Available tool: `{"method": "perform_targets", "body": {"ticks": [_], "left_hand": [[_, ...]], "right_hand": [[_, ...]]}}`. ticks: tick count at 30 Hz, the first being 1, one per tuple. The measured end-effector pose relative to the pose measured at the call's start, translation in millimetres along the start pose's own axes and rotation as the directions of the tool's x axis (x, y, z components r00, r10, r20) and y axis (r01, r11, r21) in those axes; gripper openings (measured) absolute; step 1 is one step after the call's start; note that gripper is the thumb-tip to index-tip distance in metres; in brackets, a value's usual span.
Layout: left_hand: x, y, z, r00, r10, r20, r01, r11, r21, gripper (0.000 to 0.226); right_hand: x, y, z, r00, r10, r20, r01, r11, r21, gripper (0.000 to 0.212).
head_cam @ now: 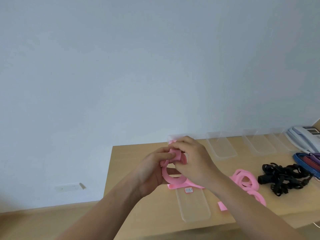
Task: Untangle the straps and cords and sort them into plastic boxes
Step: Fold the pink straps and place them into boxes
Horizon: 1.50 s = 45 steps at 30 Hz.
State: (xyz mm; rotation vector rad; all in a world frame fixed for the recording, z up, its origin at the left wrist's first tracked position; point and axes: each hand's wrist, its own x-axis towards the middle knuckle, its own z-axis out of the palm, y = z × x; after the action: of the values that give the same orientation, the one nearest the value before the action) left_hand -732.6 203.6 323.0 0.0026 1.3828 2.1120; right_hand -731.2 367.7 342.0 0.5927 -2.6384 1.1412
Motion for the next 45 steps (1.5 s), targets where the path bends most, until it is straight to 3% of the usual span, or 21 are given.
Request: {"method": "perform_targets", "body": {"ticks": [4,9,14,18,23,27,30,32,37,41,43,45], "left_hand": [[-2,-11,-15,0.999,-0.046,-0.006,0.046,0.998,-0.038,0.028],[3,-26,-27,0.993,-0.113,-0.014,0.113,0.994,0.005,0.028],[15,-22,-23,0.993,-0.110,0.030,0.113,0.987,-0.112,0.034],[30,-25,-16,0.993,-0.115,-0.035,0.102,0.958,-0.267,0.035],[57,-29,-11,0.986,-0.146,-0.080,0.117,0.949,-0.292,0.045],[80,-31,-9,0.971,-0.187,-0.146,0.141,0.950,-0.280,0.051],[96,-35,-9,0.958,-0.219,-0.184,0.159,0.943,-0.293,0.046],[106,-37,-8,0.956,-0.226,-0.186,0.175,0.951,-0.257,0.044],[132,-39,-15,0.925,-0.276,-0.262,0.232,0.954,-0.189,0.050],[151,-35,-26,0.893,-0.312,-0.324,0.255,0.945,-0.206,0.053],[161,-36,-36,0.855,-0.262,-0.447,0.256,0.964,-0.074,0.038],[171,-41,-47,0.765,-0.169,-0.621,0.271,0.960,0.073,0.023]], "right_hand": [[-12,5,15,0.996,0.019,0.093,-0.012,0.996,-0.084,0.041],[-24,16,22,0.985,0.032,0.170,-0.030,0.999,-0.014,0.041],[-17,28,25,0.997,0.020,0.076,-0.019,1.000,-0.022,0.036],[-10,44,26,0.997,-0.060,-0.046,0.057,0.995,-0.076,0.025],[-7,75,27,0.983,-0.119,-0.142,0.110,0.992,-0.067,0.013],[-4,110,22,0.988,-0.146,-0.053,0.144,0.989,-0.034,0.003],[-2,134,22,0.986,-0.134,0.101,0.133,0.991,0.014,0.026],[1,147,23,0.983,-0.111,0.144,0.104,0.993,0.052,0.039],[15,169,26,0.990,-0.089,0.113,0.089,0.996,0.001,0.027],[27,189,31,0.990,-0.113,0.082,0.117,0.992,-0.055,0.032],[38,204,34,0.991,-0.119,0.064,0.125,0.988,-0.093,0.034],[51,218,39,0.989,-0.119,0.085,0.131,0.978,-0.165,0.033]]}}
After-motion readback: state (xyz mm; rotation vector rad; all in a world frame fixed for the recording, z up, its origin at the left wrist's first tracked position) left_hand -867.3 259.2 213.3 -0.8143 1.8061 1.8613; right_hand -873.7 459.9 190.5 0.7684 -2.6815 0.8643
